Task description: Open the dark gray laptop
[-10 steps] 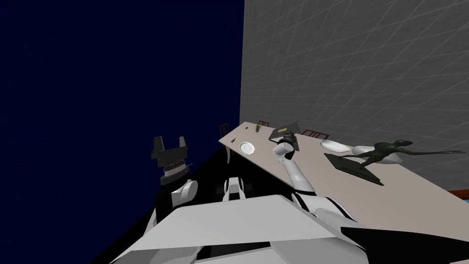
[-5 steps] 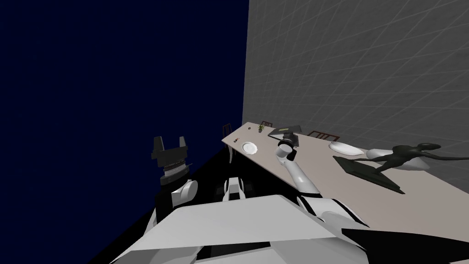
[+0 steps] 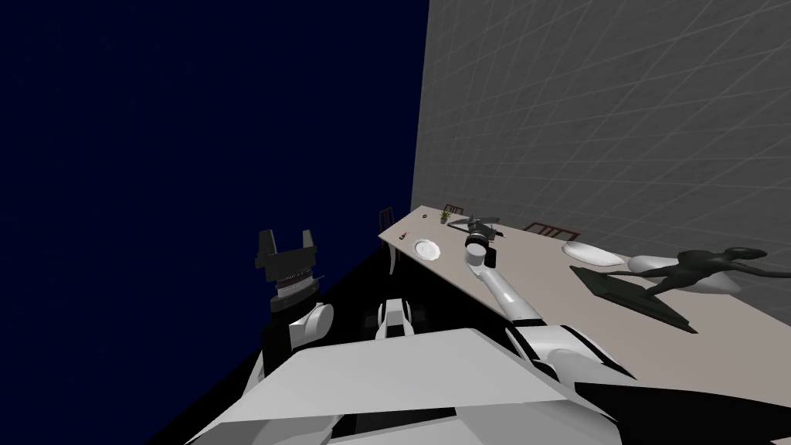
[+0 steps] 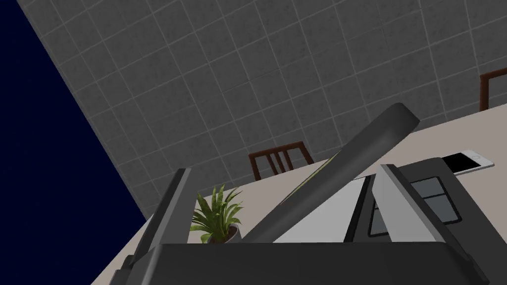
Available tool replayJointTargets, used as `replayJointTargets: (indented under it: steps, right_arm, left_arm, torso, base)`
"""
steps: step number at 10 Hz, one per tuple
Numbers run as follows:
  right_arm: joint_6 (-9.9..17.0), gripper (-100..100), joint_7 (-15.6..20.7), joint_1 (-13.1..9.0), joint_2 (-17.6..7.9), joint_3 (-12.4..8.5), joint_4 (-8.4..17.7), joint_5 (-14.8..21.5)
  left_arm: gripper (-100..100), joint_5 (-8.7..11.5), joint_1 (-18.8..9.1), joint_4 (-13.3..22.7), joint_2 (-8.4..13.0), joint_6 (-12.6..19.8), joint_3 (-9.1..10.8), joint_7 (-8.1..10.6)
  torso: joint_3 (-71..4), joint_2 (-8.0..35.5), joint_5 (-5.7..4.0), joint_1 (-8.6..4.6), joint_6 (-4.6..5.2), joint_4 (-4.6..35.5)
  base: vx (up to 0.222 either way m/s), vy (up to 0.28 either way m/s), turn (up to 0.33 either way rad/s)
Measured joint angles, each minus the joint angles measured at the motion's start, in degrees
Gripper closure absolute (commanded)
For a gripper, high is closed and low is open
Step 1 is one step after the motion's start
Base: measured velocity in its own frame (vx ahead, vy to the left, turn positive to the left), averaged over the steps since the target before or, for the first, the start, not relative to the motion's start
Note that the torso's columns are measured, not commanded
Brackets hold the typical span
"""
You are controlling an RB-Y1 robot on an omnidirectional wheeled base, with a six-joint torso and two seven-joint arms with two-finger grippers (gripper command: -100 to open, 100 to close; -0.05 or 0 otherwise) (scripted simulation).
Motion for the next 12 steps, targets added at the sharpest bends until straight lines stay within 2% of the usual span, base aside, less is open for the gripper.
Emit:
replayJointTargets:
  steps: [3,6,12]
  right_arm:
    - [1.23,-100,4.05,0.3,-0.2,-0.09,-0.07,5.23]
    - [1.13,-100,4.42,0.37,-0.12,-0.05,-0.18,10.44]
    - [5.84,-100,7.97,-1.96,-4.84,-2.7,0.05,3.3]
  left_arm:
    - [0,0.0,0.0,0.0,0.0,0.0,0.0,0.0]
    - [0,0.0,0.0,0.0,0.0,0.0,0.0,0.0]
    - [0,0.0,0.0,0.0,-0.01,0.0,-0.01,0.0]
  torso:
    - [-0.03,-0.06,0.0,0.2,-0.03,-0.06]
    - [-0.06,-0.11,-0.01,0.2,-0.04,-0.08]
    - [-0.06,-0.11,-0.01,0.19,-0.04,-0.08]
  base:
    - [0.0,-0.009,-0.002]
    - [0.002,0.012,-0.014]
    - [0.006,0.066,-0.046]
